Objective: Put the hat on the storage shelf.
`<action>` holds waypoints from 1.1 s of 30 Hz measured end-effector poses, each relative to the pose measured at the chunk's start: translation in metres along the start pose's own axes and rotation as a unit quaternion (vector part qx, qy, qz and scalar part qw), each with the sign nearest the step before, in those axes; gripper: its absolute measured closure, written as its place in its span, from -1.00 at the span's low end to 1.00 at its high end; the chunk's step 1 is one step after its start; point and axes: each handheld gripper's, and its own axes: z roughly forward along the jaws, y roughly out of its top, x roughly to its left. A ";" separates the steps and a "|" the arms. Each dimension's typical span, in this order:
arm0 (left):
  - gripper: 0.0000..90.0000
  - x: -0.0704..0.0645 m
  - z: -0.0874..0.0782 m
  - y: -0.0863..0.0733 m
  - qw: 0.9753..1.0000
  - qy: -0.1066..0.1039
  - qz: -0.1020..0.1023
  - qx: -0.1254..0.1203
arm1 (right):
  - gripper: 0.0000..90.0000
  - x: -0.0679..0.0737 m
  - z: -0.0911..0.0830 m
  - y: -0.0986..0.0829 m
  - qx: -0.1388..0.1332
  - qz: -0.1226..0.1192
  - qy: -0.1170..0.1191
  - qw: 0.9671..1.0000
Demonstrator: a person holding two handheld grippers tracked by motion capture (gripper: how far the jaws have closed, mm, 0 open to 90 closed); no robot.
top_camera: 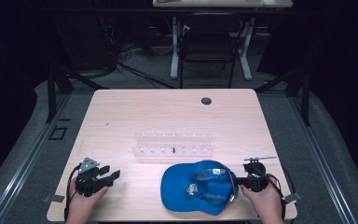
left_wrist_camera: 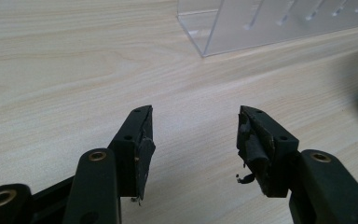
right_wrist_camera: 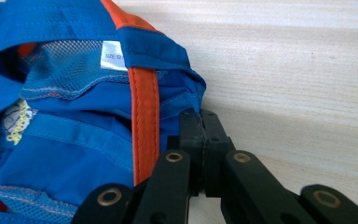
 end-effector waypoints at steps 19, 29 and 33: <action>0.03 0.000 0.001 -0.001 1.000 0.001 -0.001 -0.001 | 1.00 -0.018 -0.025 0.012 0.031 0.002 0.024 0.999; 0.03 -0.002 0.001 -0.001 1.000 -0.001 0.003 0.003 | 1.00 -0.020 -0.046 0.030 0.056 -0.008 0.031 0.998; 0.03 -0.002 0.001 -0.001 1.000 -0.001 0.003 0.004 | 1.00 -0.015 -0.054 0.039 0.070 -0.016 0.029 0.997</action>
